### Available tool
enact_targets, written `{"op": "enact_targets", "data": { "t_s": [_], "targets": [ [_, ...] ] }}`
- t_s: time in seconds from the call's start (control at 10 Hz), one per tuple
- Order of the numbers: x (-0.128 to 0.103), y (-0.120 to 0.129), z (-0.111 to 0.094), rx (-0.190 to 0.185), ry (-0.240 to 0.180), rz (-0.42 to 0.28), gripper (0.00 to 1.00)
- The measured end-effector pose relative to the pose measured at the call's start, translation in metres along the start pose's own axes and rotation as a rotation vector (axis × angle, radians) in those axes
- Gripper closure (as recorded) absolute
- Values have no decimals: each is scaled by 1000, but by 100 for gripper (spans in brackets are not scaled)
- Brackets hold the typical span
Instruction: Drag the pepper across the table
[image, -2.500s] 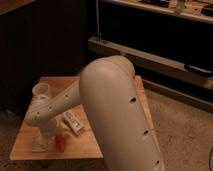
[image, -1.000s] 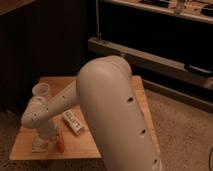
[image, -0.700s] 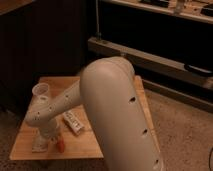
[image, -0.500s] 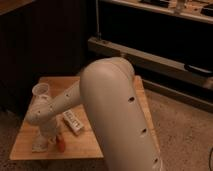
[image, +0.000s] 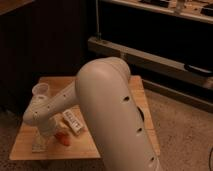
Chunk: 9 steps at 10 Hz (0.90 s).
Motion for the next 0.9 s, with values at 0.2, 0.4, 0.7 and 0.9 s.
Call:
{"op": "enact_targets", "data": {
  "t_s": [0.2,0.4,0.7,0.9],
  "targets": [
    [0,-6,1,6,1,6,20],
    [-2,-6,1,6,-2,-3,20],
    [-9,-10,6,-4,-9,-22,20],
    [-13,-9,9,-11,-16,-36,20]
  ]
}}
